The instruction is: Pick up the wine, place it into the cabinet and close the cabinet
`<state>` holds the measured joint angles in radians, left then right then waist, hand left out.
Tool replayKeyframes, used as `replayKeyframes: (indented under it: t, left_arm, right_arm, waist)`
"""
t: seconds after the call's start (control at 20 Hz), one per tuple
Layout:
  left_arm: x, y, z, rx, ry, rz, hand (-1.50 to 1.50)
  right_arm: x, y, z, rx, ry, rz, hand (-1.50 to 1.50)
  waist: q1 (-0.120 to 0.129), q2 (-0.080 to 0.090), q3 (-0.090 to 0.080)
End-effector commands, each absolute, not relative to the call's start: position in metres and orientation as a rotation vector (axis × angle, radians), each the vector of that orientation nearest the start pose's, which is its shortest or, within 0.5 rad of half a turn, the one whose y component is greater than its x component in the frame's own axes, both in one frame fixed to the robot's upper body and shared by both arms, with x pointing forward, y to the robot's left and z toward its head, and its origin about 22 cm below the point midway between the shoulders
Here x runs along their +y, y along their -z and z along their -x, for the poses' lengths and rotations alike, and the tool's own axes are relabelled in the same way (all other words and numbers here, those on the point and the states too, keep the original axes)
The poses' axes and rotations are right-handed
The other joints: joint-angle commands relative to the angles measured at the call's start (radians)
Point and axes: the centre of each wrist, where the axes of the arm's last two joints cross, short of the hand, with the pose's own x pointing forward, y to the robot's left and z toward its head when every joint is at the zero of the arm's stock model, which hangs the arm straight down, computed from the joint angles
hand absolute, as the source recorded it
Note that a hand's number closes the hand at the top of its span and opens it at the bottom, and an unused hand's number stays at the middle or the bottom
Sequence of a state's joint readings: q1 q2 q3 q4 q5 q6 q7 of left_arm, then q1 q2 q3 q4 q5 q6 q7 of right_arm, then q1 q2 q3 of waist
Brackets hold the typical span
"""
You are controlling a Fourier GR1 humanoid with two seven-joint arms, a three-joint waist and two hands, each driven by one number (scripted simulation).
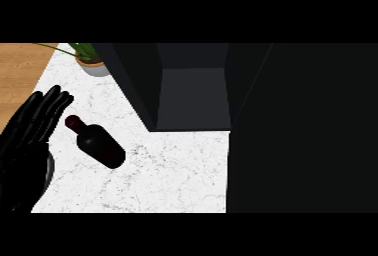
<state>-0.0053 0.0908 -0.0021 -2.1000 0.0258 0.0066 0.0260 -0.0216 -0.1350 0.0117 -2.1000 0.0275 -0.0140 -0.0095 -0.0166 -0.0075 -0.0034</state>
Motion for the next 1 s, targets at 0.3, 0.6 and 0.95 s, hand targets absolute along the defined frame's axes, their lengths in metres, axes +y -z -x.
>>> replayKeyframes:
  t: [0.3,0.6,0.95]
  left_arm:
    - [0.211,-0.11,-0.232,-1.828,0.58,0.853,-1.5]
    - [0.265,-0.118,-0.247,-1.659,0.681,1.095,-1.5]
    - [0.346,-0.173,-0.278,-1.622,0.685,1.159,-1.5]
  right_arm:
    - [-0.207,-0.124,-0.202,-2.035,-0.136,-0.187,-1.5]
    - [-0.199,-0.136,-0.176,-1.968,-0.126,-0.26,-1.5]
    - [-0.2,-0.169,-0.129,-1.952,-0.132,-0.264,-1.5]
  waist:
    - [-0.067,0.036,-0.002]
    - [-0.029,0.009,0.0]
    - [-0.015,0.006,0.003]
